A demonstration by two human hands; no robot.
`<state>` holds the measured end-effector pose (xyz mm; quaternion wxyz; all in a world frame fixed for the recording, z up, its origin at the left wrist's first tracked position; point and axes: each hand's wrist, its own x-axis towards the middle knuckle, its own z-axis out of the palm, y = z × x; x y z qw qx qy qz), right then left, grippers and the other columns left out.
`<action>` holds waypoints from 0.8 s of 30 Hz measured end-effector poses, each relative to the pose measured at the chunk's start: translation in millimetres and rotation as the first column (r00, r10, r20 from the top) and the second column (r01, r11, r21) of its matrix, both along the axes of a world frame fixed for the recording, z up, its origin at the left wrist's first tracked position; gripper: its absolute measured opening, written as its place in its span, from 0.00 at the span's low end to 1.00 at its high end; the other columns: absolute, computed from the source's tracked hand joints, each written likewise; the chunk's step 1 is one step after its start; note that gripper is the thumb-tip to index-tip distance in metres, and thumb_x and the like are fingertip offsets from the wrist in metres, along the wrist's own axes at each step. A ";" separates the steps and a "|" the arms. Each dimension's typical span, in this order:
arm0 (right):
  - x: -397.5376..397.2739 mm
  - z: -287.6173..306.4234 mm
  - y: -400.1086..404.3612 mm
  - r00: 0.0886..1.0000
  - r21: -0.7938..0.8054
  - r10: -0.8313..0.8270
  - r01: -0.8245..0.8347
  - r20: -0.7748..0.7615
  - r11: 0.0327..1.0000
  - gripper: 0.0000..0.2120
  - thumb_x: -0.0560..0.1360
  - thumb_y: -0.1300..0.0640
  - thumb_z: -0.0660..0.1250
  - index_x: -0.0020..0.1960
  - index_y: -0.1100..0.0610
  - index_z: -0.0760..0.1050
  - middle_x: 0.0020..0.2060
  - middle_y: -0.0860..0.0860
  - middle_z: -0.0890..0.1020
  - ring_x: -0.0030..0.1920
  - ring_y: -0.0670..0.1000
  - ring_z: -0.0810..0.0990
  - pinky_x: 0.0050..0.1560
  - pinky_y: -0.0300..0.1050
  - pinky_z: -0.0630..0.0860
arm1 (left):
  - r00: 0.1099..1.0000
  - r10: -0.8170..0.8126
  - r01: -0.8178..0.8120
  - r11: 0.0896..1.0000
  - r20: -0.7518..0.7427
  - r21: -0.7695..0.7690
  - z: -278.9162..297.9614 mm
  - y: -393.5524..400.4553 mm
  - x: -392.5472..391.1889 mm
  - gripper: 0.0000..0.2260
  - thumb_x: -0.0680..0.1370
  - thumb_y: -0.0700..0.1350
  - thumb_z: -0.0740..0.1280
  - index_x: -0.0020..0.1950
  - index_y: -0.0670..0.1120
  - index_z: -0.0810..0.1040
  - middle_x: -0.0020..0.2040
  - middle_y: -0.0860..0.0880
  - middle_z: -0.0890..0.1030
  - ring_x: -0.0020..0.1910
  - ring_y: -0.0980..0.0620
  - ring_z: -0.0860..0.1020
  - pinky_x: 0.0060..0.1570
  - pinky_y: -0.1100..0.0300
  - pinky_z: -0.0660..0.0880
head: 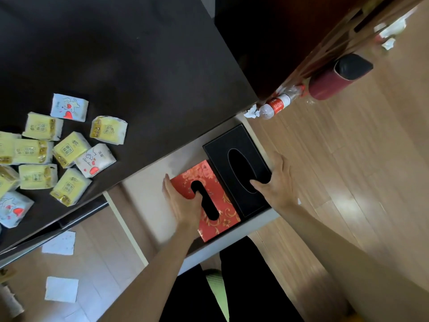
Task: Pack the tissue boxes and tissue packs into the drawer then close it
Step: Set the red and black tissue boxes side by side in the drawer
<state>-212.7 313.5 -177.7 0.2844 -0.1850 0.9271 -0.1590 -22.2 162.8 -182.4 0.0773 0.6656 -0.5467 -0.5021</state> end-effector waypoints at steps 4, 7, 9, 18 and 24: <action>-2.8 -0.1 -5.2 0.996 0.057 0.075 -0.078 0.050 0.995 0.42 0.70 0.50 0.77 0.77 0.59 0.60 0.69 0.56 0.73 0.66 0.60 0.74 0.62 0.57 0.75 | 0.921 -0.358 0.378 0.917 0.157 -0.126 1.1 -29.6 -16.6 0.43 0.70 0.36 0.73 0.78 0.57 0.55 0.80 0.51 0.53 0.71 0.56 0.59 0.51 0.72 0.71; 0.7 0.1 -8.8 0.993 0.033 0.021 -0.024 0.113 0.999 0.39 0.68 0.58 0.76 0.74 0.60 0.61 0.63 0.56 0.74 0.63 0.61 0.73 0.60 0.55 0.74 | 0.806 -0.520 0.565 0.819 0.282 -0.104 0.9 -35.9 -28.6 0.30 0.71 0.36 0.69 0.72 0.50 0.70 0.74 0.45 0.67 0.71 0.44 0.64 0.60 0.48 0.73; 2.4 -0.1 -10.0 0.992 0.039 0.005 -0.011 0.128 0.999 0.40 0.68 0.61 0.75 0.74 0.61 0.61 0.65 0.57 0.73 0.65 0.61 0.71 0.63 0.58 0.73 | 0.793 -0.524 0.575 0.812 0.312 -0.099 1.1 -35.0 -31.1 0.23 0.70 0.35 0.66 0.64 0.49 0.76 0.64 0.46 0.76 0.65 0.44 0.68 0.57 0.45 0.73; 0.7 -1.9 1.7 0.990 0.023 0.033 -0.036 0.141 0.999 0.38 0.69 0.57 0.77 0.73 0.59 0.62 0.63 0.56 0.74 0.63 0.58 0.73 0.58 0.54 0.75 | 0.763 -0.551 0.615 0.780 0.338 -0.118 -2.1 -19.8 -33.5 0.17 0.74 0.37 0.66 0.63 0.47 0.76 0.60 0.46 0.77 0.63 0.43 0.69 0.48 0.57 0.66; 2.6 -1.1 4.0 0.988 0.025 0.010 -0.014 0.151 1.000 0.39 0.70 0.56 0.77 0.74 0.59 0.61 0.65 0.56 0.73 0.64 0.57 0.73 0.60 0.55 0.76 | 0.735 -0.601 0.646 0.761 0.315 -0.055 -3.1 -23.6 -32.0 0.18 0.75 0.40 0.67 0.64 0.48 0.74 0.61 0.46 0.76 0.64 0.43 0.68 0.52 0.54 0.67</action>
